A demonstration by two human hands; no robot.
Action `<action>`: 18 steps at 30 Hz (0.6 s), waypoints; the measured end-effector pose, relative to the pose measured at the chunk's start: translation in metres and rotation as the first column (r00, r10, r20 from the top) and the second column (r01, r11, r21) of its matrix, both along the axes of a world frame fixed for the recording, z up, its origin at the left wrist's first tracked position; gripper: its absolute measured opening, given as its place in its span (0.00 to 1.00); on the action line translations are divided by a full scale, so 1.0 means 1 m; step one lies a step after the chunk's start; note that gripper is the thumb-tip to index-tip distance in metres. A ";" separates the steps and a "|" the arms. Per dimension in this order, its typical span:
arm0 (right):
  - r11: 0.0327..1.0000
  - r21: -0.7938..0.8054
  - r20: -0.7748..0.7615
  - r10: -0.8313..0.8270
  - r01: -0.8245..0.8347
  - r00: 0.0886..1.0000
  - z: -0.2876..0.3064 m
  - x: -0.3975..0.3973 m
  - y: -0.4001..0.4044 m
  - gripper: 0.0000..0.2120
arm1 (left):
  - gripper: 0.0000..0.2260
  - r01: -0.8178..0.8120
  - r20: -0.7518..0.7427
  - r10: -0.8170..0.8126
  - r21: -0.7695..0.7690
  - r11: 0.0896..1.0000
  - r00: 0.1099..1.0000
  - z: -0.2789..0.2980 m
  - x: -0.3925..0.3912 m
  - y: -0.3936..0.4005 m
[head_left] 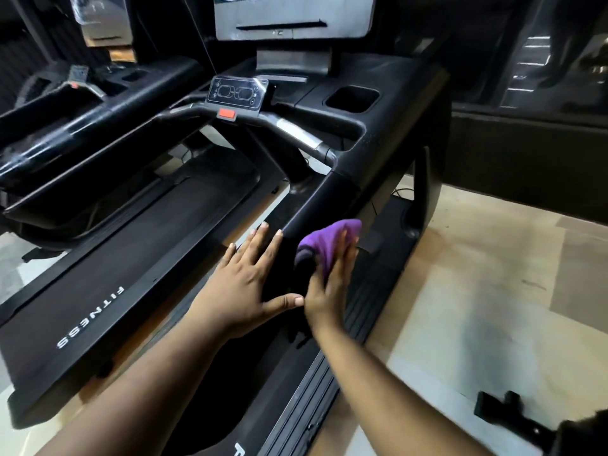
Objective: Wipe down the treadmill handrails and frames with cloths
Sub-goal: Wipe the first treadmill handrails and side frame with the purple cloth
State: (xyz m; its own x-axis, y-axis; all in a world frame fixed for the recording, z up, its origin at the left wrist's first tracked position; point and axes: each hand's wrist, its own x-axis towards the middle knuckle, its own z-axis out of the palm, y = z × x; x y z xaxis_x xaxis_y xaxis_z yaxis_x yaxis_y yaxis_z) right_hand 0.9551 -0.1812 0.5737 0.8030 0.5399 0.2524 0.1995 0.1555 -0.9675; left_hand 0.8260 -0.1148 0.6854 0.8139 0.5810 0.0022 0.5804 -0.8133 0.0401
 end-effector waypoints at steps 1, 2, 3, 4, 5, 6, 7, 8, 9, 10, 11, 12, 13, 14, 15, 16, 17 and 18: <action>1.000 0.013 0.004 -0.020 0.020 1.000 0.004 0.020 0.008 0.37 | 0.52 0.002 -0.006 -0.002 0.006 1.000 1.000 -0.001 0.000 -0.001; 0.999 0.003 -0.042 -0.043 0.043 0.998 0.012 0.043 0.016 0.34 | 0.52 0.001 -0.006 -0.001 0.010 1.000 1.000 -0.001 0.000 -0.001; 0.997 -0.020 -0.121 -0.082 0.081 0.989 0.022 0.067 0.024 0.30 | 0.52 0.000 -0.002 0.000 0.011 1.000 1.000 -0.001 0.001 0.000; 0.993 -0.043 -0.220 -0.119 0.112 0.968 0.029 0.086 0.029 0.27 | 0.52 -0.005 -0.003 0.005 0.010 1.000 1.000 0.000 0.001 -0.001; 0.989 -0.074 -0.303 -0.145 0.129 0.942 0.035 0.091 0.032 0.27 | 0.52 -0.010 -0.006 0.010 0.007 1.000 1.000 0.000 0.001 -0.001; 0.985 -0.113 -0.314 -0.157 0.128 0.936 0.044 0.082 0.032 0.28 | 0.52 -0.006 -0.002 0.006 0.005 1.000 1.000 0.001 0.000 0.000; 0.980 -0.163 -0.228 -0.152 0.116 0.962 0.044 0.066 0.029 0.29 | 0.53 -0.008 -0.003 0.008 -0.001 1.000 1.000 0.001 0.001 -0.002; 0.974 -0.201 -0.075 -0.126 0.109 0.989 0.044 0.044 0.025 0.30 | 0.54 -0.010 0.000 0.010 -0.004 1.000 1.000 0.001 0.002 -0.001; 0.968 -0.233 0.098 -0.070 0.091 0.993 0.042 0.026 0.018 0.31 | 0.54 -0.009 -0.003 0.009 -0.001 1.000 1.000 0.000 0.002 -0.001; 0.959 -0.278 0.240 0.016 0.052 0.971 0.039 0.019 0.011 0.32 | 0.55 -0.007 -0.007 0.007 0.008 1.000 1.000 -0.001 0.002 -0.001; 0.946 -0.324 0.353 0.093 0.028 0.931 0.038 0.025 0.010 0.31 | 0.55 -0.007 -0.006 0.007 0.016 1.000 1.000 -0.003 0.002 -0.001; 0.934 -0.355 0.440 0.145 0.024 0.886 0.042 0.041 0.014 0.29 | 0.55 -0.004 -0.007 0.005 0.020 1.000 1.000 -0.004 0.002 -0.001; 0.919 -0.393 0.487 0.183 0.028 0.854 0.052 0.064 0.021 0.28 | 0.55 -0.003 -0.010 0.004 0.030 1.000 1.000 -0.005 0.002 -0.001; 0.893 -0.446 0.505 0.203 0.053 0.839 0.063 0.087 0.032 0.27 | 0.55 -0.006 -0.013 0.006 0.041 0.999 1.000 -0.004 0.003 -0.001; 0.861 -0.503 0.491 0.207 0.081 0.846 0.075 0.108 0.045 0.27 | 0.55 -0.006 -0.017 0.007 0.043 0.999 1.000 -0.004 0.003 0.000; 0.825 -0.557 0.451 0.198 0.101 0.870 0.086 0.122 0.055 0.27 | 0.54 -0.005 -0.020 0.005 0.039 0.999 1.000 -0.003 0.003 -0.001; 0.790 -0.600 0.416 0.178 0.123 0.892 0.093 0.126 0.062 0.28 | 0.54 -0.003 -0.021 0.003 0.035 0.999 1.000 -0.002 0.003 -0.001; 0.782 -0.607 0.408 0.156 0.140 0.900 0.094 0.121 0.065 0.28 | 0.54 -0.002 -0.018 0.003 0.031 1.000 1.000 -0.001 0.004 0.000</action>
State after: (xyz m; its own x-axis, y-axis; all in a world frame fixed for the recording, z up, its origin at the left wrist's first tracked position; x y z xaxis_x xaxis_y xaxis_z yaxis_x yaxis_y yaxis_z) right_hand 1.0760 -0.1165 0.6678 0.6938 0.6995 0.1716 0.6012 -0.4314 -0.6726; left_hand 0.8295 -0.1151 0.6847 0.8126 0.5828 0.0061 0.5828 -0.8126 0.0043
